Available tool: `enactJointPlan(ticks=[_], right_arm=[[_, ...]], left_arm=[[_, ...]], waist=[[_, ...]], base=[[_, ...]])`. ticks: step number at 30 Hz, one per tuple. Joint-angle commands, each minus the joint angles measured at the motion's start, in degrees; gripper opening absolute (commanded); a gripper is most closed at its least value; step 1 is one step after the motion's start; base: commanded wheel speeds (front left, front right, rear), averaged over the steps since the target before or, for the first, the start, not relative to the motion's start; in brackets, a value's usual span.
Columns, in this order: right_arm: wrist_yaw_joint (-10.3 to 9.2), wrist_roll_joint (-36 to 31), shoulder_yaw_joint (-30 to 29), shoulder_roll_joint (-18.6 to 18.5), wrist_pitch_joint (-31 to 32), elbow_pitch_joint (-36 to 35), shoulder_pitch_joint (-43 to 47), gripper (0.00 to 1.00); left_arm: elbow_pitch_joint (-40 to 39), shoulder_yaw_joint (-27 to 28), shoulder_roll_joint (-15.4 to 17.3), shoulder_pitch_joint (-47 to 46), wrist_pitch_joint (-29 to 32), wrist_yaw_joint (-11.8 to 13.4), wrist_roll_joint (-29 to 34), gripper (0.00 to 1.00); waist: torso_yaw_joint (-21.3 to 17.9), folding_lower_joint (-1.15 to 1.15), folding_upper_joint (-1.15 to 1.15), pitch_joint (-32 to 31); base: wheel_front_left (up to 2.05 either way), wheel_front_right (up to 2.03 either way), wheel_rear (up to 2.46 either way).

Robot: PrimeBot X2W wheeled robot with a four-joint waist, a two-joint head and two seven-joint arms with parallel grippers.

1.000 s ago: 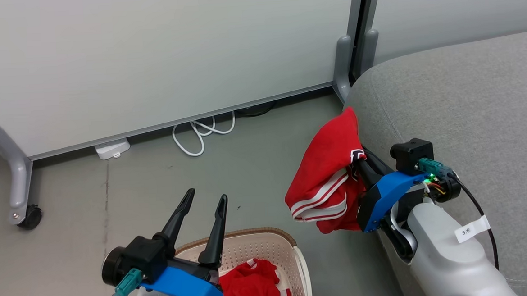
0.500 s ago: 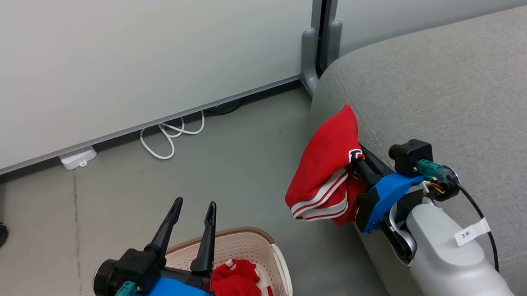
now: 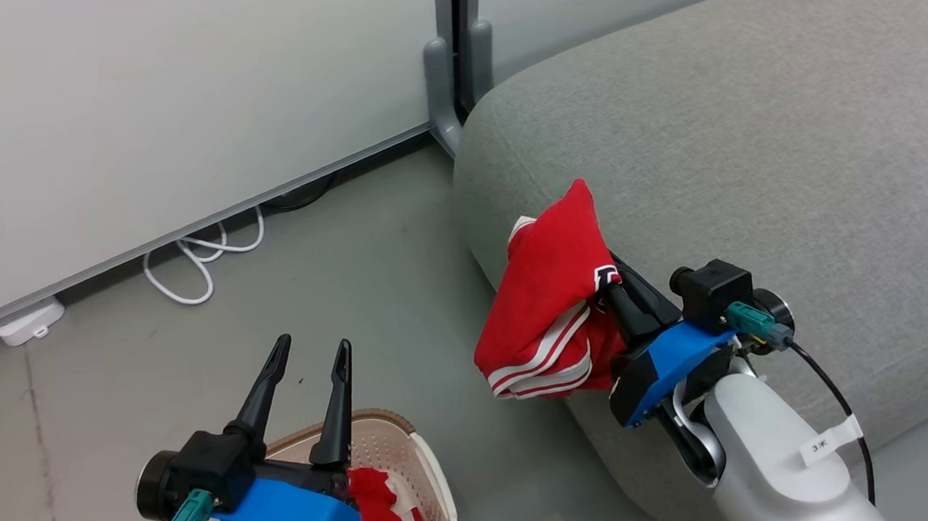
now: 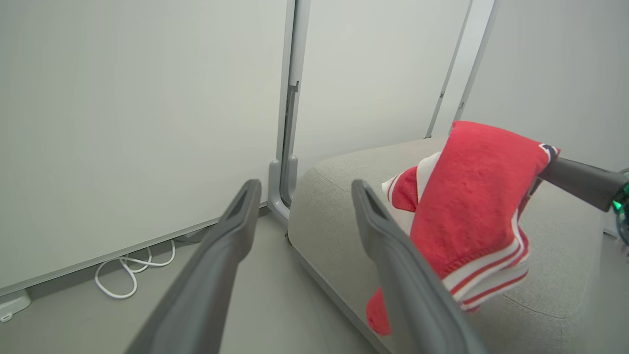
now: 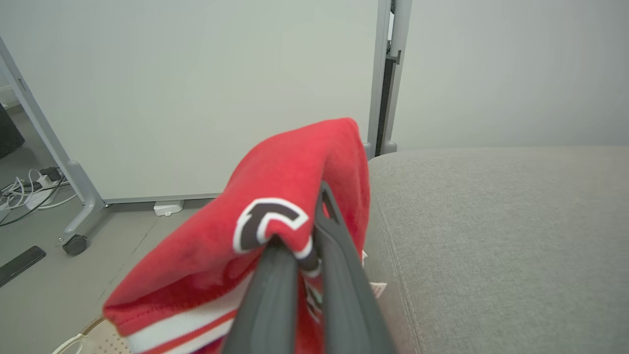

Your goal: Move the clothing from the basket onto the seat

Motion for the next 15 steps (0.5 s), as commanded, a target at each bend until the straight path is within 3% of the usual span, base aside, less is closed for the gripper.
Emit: enactJointPlan(ticks=[1,15], right_arm=[[0.03,-0.2,0.2,-0.1,-0.2,-2.3,1.4,0.0],[0.03,-0.6,0.2,-0.1,1.4,-13.3,9.1,0.0]], left_arm=[[-0.4,0.7,0.1,-0.5,-0.3,-0.4,0.4,1.0],[-1.7,2.1,2.4,0.0,-0.3,-0.2,0.9,1.0]], waist=[[-2.3,0.0,0.0,0.8],[-11.8,0.0,0.0,2.9]], base=[[0.0,0.0,0.0],[0.0,0.0,0.0]])
